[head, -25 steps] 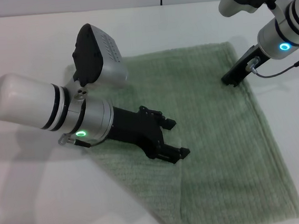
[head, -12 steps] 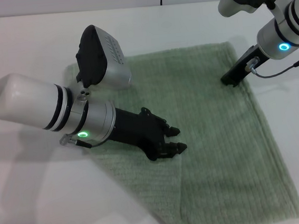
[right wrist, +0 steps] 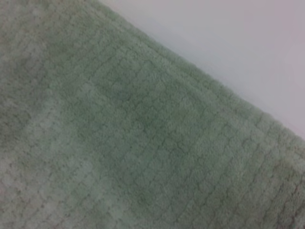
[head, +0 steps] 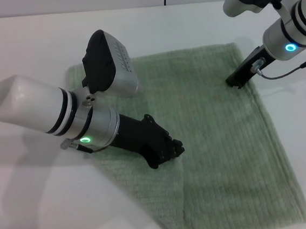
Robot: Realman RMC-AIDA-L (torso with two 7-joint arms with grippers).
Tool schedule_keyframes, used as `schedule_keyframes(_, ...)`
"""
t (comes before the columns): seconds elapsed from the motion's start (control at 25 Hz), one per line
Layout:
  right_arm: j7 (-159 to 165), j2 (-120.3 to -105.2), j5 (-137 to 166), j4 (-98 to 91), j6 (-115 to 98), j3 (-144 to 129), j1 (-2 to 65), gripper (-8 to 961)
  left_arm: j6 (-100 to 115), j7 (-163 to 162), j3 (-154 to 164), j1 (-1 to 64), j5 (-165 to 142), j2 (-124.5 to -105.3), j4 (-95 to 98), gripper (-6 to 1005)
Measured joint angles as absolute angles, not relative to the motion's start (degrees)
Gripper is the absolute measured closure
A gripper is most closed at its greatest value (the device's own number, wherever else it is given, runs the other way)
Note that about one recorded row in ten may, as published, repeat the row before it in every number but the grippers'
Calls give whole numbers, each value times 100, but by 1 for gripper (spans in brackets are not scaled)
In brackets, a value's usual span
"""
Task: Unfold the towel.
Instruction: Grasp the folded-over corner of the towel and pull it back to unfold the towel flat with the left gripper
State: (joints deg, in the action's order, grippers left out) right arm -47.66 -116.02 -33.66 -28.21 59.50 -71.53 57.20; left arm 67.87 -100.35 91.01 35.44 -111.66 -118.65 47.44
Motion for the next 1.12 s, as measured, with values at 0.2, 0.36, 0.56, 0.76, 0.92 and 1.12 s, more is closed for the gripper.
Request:
schedule_keyframes(0.2,-4768,-11603,-3366,-2821,5950,-7153,5721,887,6792,-10027,9101,3541,-11167,-11865,4758,957)
schedule_keyframes(0.36,-4770,-11605,-3367,-2821,5950,-7148,5721,885,7096,-10064,9048,3522,-11167,-11838,4908,975)
schedule_keyframes(0.56,-4771,-11609,-3367,-2821,5950,-7144,5714,884,7686,-10201,8613,3447,-11342,-11805,5222,976)
schedule_keyframes(0.76,-4772,-11610,-3366,-2821,5935,-7146,5713,883,8297,-10245,8000,3416,-11637,-11800,5413,976)
schedule_keyframes(0.92,-4772,-11610,-3366,-2821,5904,-7168,5716,882,8813,-10268,7527,3448,-11911,-11795,5447,977)
schedule_keyframes(1.12,-4771,-11611,-3367,-2821,5910,-7176,5719,880,9557,-10275,6917,3437,-12062,-11792,5707,977)
